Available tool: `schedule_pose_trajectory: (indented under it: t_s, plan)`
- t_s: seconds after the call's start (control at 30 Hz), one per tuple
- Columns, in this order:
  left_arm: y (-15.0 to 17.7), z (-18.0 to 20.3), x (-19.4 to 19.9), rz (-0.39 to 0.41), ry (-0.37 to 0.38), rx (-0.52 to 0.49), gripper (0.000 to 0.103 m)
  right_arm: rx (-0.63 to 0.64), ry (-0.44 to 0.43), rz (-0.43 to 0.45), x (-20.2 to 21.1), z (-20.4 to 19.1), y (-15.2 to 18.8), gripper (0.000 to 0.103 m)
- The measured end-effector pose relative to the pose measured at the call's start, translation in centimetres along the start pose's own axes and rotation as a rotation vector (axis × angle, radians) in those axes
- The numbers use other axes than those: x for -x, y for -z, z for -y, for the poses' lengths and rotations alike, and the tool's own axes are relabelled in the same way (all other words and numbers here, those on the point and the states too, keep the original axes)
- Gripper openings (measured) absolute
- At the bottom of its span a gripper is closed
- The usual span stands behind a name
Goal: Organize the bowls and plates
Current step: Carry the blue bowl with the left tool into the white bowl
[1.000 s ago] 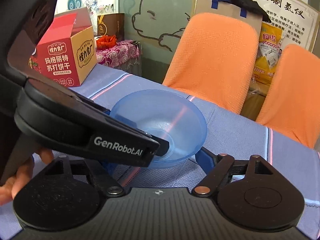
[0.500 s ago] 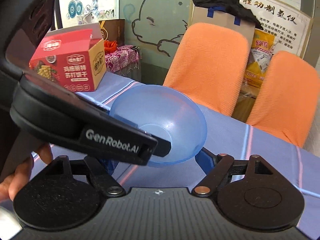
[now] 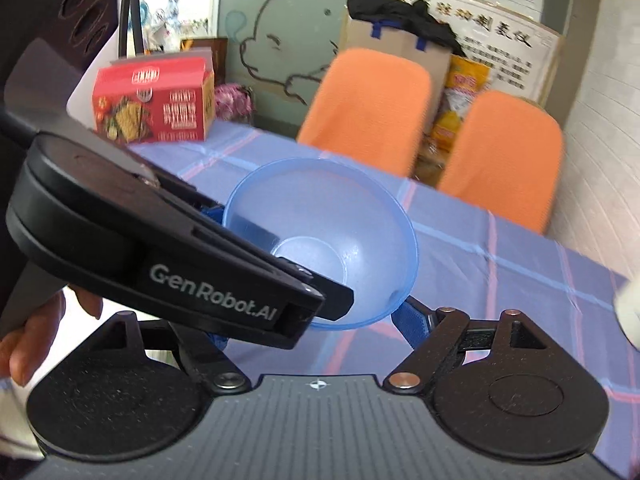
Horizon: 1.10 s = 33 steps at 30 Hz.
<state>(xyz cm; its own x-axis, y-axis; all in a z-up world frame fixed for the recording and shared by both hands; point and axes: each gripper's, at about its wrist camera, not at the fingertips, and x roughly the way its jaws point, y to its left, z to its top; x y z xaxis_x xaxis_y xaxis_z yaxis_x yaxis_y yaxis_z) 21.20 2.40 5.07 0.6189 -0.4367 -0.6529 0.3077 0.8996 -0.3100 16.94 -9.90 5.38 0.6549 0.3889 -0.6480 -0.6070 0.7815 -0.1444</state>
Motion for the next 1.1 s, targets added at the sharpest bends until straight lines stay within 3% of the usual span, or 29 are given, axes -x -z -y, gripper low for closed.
schedule_pose_trajectory:
  t_s: [0.17,0.37,0.53,0.63,0.87,1.1]
  plan:
    - [3.1,5.3,-1.5,-0.064,0.051,-0.05,0.05,-0.01,0.047,-0.062,2.9,0.5,4.0,0.071]
    - [6.1,7.9,-2.5,-0.123,0.063,-0.08,0.051,-0.038,0.033,-0.109,3.6,1.0,7.4,0.07]
    - [7.2,8.2,-2.7,-0.137,0.033,-0.1,0.069,-0.037,0.018,-0.108,3.6,0.9,8.7,0.07]
    - [7.3,7.6,-1.8,-0.138,0.04,-0.106,0.073,-0.054,0.021,-0.108,4.2,1.2,9.6,0.07]
    - [7.1,6.4,1.2,-0.043,0.011,-0.104,0.073,-0.174,0.033,-0.062,7.2,1.3,13.1,0.07]
    - [7.0,6.1,2.2,0.072,-0.08,-0.057,0.074,-0.313,0.099,0.082,7.4,2.1,13.8,0.071]
